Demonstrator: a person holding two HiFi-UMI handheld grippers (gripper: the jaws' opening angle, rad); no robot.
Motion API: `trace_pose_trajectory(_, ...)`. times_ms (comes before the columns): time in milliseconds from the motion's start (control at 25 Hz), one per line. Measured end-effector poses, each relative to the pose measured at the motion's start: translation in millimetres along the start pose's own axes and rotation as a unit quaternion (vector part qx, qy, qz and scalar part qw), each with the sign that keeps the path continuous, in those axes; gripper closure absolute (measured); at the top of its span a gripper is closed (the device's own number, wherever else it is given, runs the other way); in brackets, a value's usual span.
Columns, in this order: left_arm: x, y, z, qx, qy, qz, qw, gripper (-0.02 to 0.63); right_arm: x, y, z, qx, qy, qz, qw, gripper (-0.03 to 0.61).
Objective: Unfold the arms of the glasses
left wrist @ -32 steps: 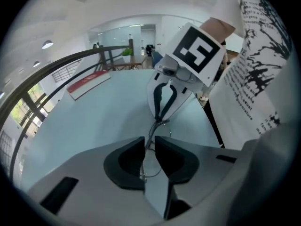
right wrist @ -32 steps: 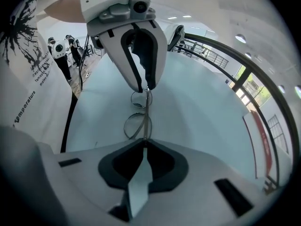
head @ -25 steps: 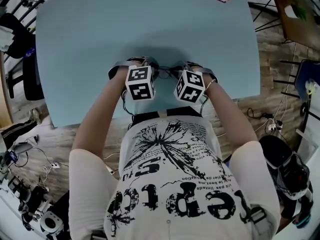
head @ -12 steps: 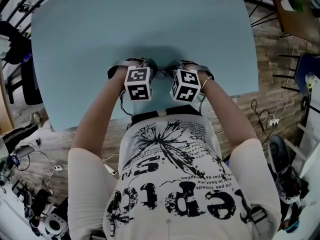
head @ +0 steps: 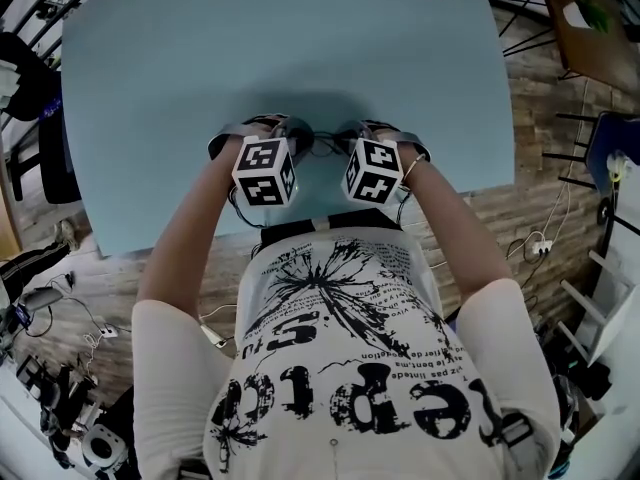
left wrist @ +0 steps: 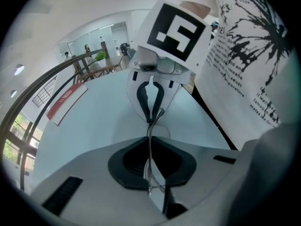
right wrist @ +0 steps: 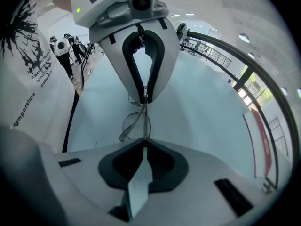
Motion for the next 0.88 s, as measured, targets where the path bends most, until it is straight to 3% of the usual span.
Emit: trace_pose_trajectory(880, -60.3, 34.4, 14.0, -0.075, -0.051, -0.055, 0.9943, 0.583, -2.2, 2.1, -8.5, -0.004, 0.018, 0.022, 1.0, 0.541)
Point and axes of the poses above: the fingertips, and each gripper's own axes: x forward along the fingers, z to its left, y out of its underside, the point moved 1 cm from there along -x, backward along the fingers, and after that the axes turned 5 degrees about -y, right-handed, at the moved point
